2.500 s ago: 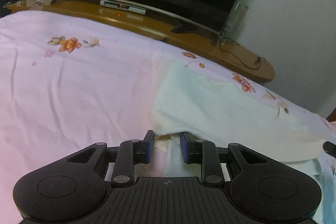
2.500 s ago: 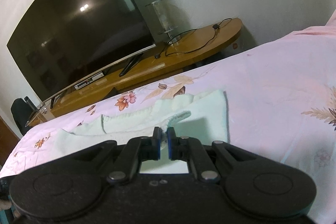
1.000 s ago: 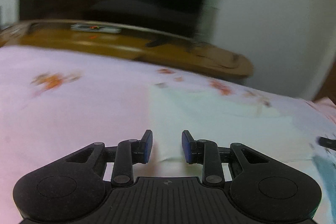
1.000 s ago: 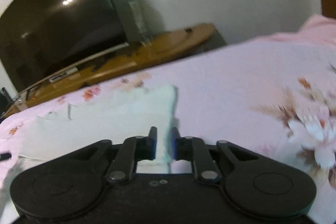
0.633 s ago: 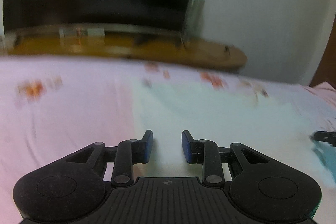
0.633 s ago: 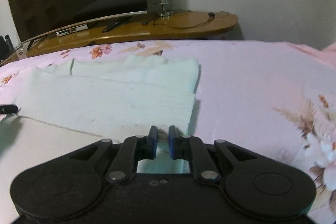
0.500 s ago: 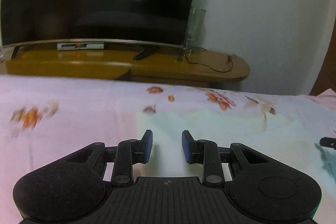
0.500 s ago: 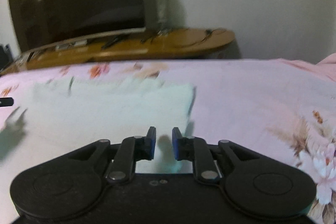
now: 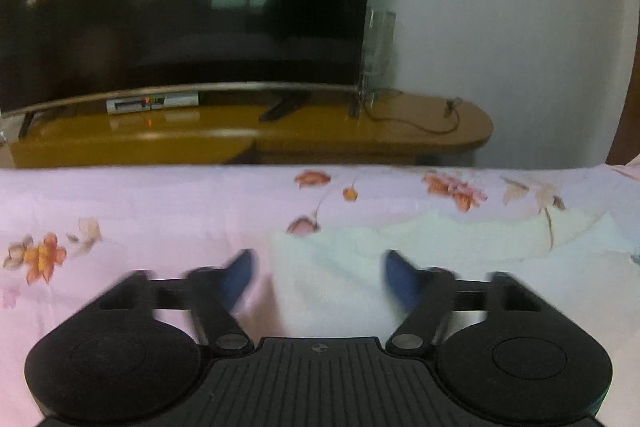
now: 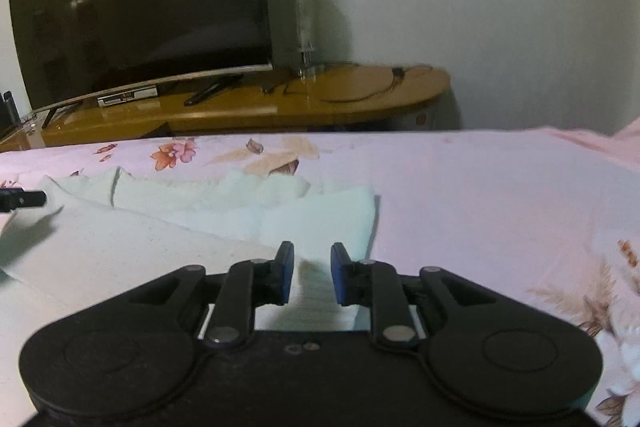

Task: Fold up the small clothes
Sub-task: 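Open the right gripper and smooth the folded sweater with both tools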

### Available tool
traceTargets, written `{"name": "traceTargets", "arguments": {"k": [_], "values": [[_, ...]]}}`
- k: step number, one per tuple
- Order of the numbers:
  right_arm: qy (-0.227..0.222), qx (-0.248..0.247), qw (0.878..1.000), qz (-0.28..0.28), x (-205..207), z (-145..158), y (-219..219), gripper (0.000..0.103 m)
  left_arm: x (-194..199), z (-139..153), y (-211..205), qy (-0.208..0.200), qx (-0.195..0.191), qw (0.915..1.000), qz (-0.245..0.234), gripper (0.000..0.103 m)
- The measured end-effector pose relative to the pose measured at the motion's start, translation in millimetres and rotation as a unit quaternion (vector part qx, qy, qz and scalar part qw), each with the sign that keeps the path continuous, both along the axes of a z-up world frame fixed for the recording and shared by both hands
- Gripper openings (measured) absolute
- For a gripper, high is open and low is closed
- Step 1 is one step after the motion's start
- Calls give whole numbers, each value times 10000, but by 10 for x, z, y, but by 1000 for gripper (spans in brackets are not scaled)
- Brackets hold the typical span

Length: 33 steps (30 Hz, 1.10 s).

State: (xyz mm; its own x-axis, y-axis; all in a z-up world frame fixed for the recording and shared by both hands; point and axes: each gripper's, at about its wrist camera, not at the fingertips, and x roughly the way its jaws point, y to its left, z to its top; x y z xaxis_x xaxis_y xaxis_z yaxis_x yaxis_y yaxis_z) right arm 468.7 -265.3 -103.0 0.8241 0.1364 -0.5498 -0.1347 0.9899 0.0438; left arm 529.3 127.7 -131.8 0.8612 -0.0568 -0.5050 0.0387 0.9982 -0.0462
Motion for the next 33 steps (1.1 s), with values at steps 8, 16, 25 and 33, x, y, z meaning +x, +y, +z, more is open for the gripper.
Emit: {"name": "traceTargets", "arguments": {"k": [8,16,25,33], "values": [[383,-191,9991,-73,249,-178,94,12,365,-201,-84,622,176,9976,-261,77],[215,-78,9997,-41,113,-180,36,16,150,-233,58,511,5,9986,-147,79],[148,235,9993,-238,-349,86,-122,35,-862,16,177,377,-131,9992,34,98],[668,1412,9874,-247,-1732,122,-772,65,-2497,-84,466,963,-767,9923,111,97]]}}
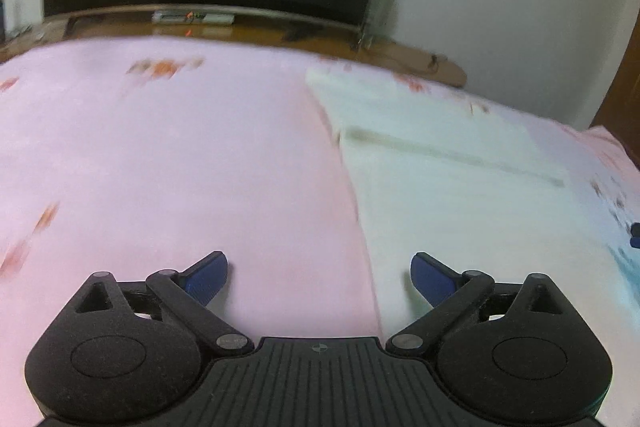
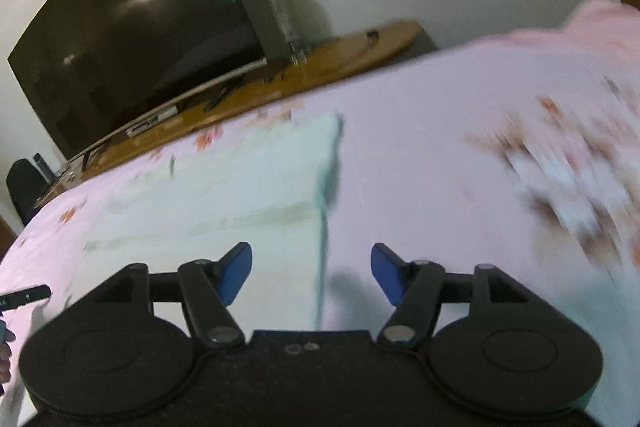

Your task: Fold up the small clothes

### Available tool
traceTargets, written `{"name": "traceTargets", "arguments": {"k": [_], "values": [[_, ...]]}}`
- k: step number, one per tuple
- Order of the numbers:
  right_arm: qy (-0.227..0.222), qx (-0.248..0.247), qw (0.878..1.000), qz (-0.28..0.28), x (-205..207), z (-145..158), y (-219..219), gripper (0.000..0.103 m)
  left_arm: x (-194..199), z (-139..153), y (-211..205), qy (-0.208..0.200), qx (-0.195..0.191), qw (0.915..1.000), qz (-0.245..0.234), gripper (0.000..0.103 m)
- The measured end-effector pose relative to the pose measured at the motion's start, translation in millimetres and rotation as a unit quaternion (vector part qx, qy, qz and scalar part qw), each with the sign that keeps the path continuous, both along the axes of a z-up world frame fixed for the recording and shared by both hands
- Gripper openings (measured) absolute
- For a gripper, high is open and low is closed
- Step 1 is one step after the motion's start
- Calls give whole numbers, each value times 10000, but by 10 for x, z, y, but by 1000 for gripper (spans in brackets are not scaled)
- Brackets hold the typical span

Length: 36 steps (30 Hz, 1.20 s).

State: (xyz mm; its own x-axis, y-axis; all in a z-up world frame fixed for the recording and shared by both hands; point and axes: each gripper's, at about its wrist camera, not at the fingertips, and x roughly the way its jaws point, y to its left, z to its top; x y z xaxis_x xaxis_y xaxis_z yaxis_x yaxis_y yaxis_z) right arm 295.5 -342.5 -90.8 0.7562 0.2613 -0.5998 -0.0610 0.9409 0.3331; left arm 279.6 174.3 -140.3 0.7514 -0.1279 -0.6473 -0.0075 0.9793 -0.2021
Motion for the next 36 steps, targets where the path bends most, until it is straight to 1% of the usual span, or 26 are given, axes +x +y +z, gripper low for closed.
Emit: {"name": "traceTargets", "arguments": {"k": [1,2,3,4,9,10,12,14,15,17,18,19,21,22,23,25,29,30,31,32,33,34,35,36], "values": [[82,45,10000,-27,-200,-23,-49,65,-134,-16,11,40,-94,9999,13,97],[164,111,9998,-39,-381,-39,-86,65,-280,-27,18,54,-203,9998,51,94],[215,158,9996,-62,-525,-45,-109,64,-410,-42,18,83,-302,9994,110,88],[261,215,9994,-86,-708,-58,-129,64,-541,-55,8,132,-369,9991,175,87],[463,499,9976,-105,-1342,-92,-150,61,-1045,-89,-88,278,-770,9964,217,79],[514,633,9966,-113,-1436,-101,-161,61,-1149,-101,-98,327,-898,9951,237,79],[643,949,9933,-119,-1621,-133,-194,59,-1301,-132,-103,399,-1200,9916,253,72],[795,1171,9899,-116,-1776,-195,-206,59,-1479,-200,-74,472,-1633,9848,349,65],[875,1303,9875,-109,-1850,-234,-212,58,-1549,-230,-43,493,-1886,9800,392,62],[1008,1610,9818,-92,-2003,-317,-217,57,-1662,-331,21,575,-2527,9648,448,58],[1025,1741,9793,-92,-2062,-343,-211,56,-1696,-372,26,607,-2725,9591,461,55],[1022,1857,9772,-115,-2095,-358,-208,55,-1731,-410,20,635,-2856,9553,435,54],[1075,2175,9700,-122,-2145,-391,-189,52,-1799,-453,-25,626,-2926,9534,396,53],[1116,2299,9668,-94,-2157,-413,-166,50,-1813,-475,-31,616,-3005,9509,411,53],[1157,2367,9647,-59,-2160,-438,-143,48,-1821,-492,-29,611,-3076,9486,434,53],[1171,2357,9648,-15,-2156,-442,-80,48,-1871,-539,-47,599,-3245,9429,461,53],[1204,2475,9614,8,-2139,-454,-52,46,-1920,-631,-26,580,-3473,9342,571,43],[1221,2533,9597,3,-2132,-471,-63,45,-1906,-661,-14,581,-3553,9310,598,38],[1248,2627,9568,-14,-2113,-490,-75,44,-1897,-672,-26,590,-3584,9297,614,36],[1274,2700,9544,-42,-2084,-524,-81,40,-1836,-679,-55,612,-3578,9297,622,32],[1300,2760,9523,-81,-2076,-558,-78,33,-1816,-697,-71,625,-3576,9297,617,29],[1336,2828,9498,-97,-2045,-582,-77,29,-1792,-710,-91,626,-3559,9305,606,26],[1361,2873,9481,-93,-2026,-608,-72,23,-1777,-718,-109,629,-3511,9322,606,20],[1382,2884,9474,-89,-2006,-629,-55,17,-1770,-723,-129,644,-3460,9339,624,11]]}}
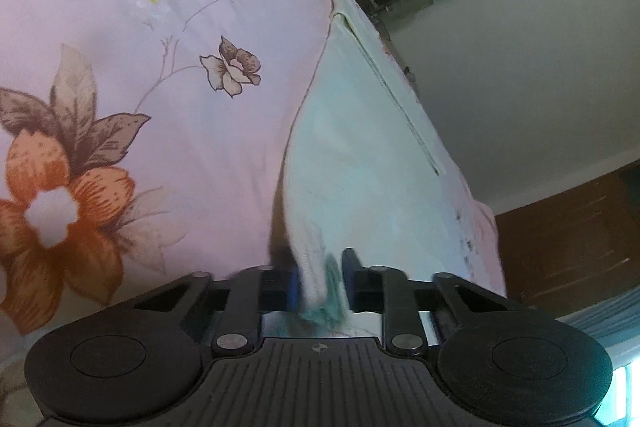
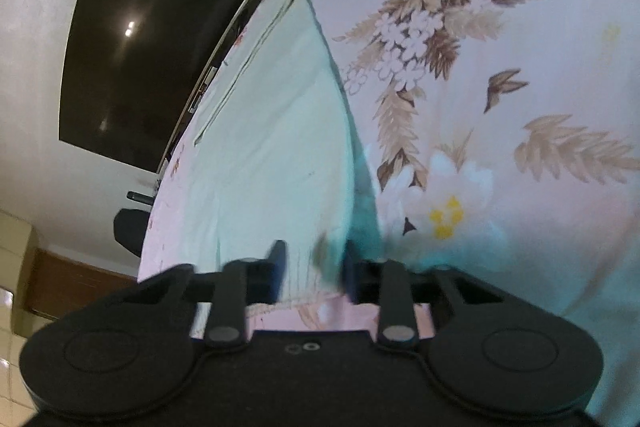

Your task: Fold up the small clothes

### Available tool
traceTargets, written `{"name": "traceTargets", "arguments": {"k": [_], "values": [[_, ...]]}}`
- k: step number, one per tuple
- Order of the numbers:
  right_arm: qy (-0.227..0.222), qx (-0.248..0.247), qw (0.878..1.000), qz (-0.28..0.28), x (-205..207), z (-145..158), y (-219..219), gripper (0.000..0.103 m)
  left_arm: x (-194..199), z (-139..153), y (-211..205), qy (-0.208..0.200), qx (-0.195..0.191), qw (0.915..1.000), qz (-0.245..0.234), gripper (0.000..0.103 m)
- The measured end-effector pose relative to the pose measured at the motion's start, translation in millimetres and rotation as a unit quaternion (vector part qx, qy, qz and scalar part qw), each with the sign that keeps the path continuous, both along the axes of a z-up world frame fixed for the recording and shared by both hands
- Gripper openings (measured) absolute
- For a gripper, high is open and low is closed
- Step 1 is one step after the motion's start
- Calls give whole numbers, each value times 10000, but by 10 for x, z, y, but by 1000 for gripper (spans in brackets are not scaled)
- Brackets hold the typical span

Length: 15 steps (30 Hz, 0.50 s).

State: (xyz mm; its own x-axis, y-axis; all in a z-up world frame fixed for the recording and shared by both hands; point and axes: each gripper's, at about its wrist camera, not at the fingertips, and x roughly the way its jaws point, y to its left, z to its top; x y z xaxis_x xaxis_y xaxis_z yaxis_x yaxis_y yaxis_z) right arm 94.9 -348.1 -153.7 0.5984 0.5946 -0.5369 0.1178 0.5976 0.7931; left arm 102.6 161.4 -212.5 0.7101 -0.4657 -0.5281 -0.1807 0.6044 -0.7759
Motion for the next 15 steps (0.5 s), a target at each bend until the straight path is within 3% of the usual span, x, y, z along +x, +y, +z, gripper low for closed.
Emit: {"name": "traceTargets", "arguments": {"k": [2,7,10,13,15], "values": [[-20,-124,9999,17,5,-13,47,7,32,21,-6,-8,146,9999,77,6],[-560,-533,9970,68,-83,253,93,6,-139,239,-6,-554,310,9979,132,4],[-897,-722,9932,179,-176,408,59,5,-131,153,12,-358,496,9981,73,4],[-592,-1148,9911,328,-117,248,87,5,-96,-31,53,-224,342,9990,152,5],[-384,-1081,9930,287,-99,133,76,5,-81,-13,47,-210,366,9990,168,5]]}}
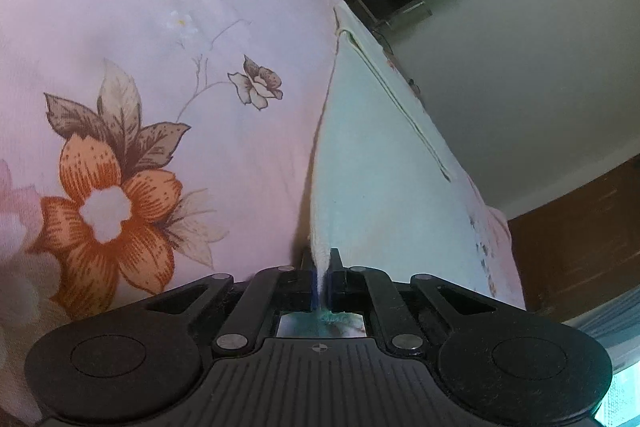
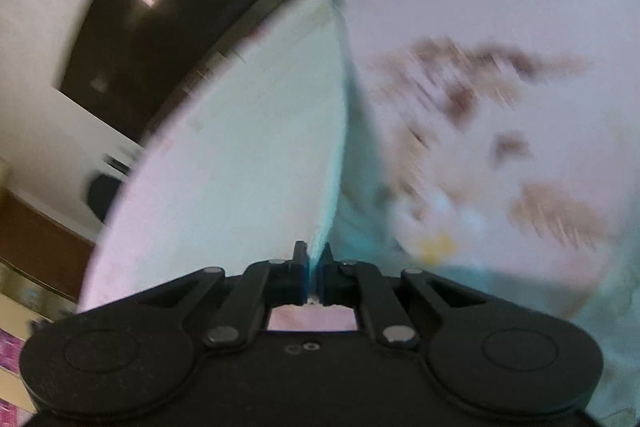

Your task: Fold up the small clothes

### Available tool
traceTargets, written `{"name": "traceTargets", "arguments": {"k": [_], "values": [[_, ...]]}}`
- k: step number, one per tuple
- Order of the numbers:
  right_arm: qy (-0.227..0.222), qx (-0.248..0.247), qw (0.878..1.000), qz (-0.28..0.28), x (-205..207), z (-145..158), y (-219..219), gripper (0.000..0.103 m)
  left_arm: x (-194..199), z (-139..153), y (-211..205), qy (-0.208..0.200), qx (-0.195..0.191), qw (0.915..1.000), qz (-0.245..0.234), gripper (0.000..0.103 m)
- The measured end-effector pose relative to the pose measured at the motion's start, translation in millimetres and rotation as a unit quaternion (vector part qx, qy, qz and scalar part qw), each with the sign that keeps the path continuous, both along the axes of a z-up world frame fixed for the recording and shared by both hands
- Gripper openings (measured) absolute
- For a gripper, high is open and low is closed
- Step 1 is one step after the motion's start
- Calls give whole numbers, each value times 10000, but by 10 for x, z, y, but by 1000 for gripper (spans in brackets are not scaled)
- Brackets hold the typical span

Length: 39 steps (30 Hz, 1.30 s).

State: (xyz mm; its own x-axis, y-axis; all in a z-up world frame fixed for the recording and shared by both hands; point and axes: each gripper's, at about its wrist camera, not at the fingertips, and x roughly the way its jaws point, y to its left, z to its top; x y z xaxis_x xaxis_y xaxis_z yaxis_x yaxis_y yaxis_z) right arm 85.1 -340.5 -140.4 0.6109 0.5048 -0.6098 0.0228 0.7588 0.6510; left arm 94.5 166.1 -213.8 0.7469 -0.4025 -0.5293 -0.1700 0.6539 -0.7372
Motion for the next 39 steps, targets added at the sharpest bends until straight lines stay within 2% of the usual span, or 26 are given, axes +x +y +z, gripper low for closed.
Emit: {"name": "traceTargets", "arguments": {"k": [6,8,15,21,25,29,33,39], "values": [[-87,-59,9999,-31,-31,48,18,5,7,51,19,-34,-117,9999,105,5],[-188,-42,9998,-69,-38,138,30,5,2,237,-5,-218,47,9997,68,4],[-1190,-440,9918,165,146,805,117,5,357,1036,18,-1018,429,9938,-89,4],[-1862,-855,9782,329,718,1303,122,5,974,1416,95,-1394,637,9880,-204,4],[-2136,-916,9722,285,1139,1658,137,5,1445,1726,154,-1592,776,9840,-204,4],[-2278,-931,9691,177,1603,1880,172,5,2001,1917,139,-1682,874,9816,-248,4],[-2209,-915,9710,30,2189,1888,238,5,2625,1959,159,-1680,977,9803,-347,4],[-1803,-999,9785,-69,3111,1535,248,5,3682,1645,183,-1396,1111,9824,-555,4]]}}
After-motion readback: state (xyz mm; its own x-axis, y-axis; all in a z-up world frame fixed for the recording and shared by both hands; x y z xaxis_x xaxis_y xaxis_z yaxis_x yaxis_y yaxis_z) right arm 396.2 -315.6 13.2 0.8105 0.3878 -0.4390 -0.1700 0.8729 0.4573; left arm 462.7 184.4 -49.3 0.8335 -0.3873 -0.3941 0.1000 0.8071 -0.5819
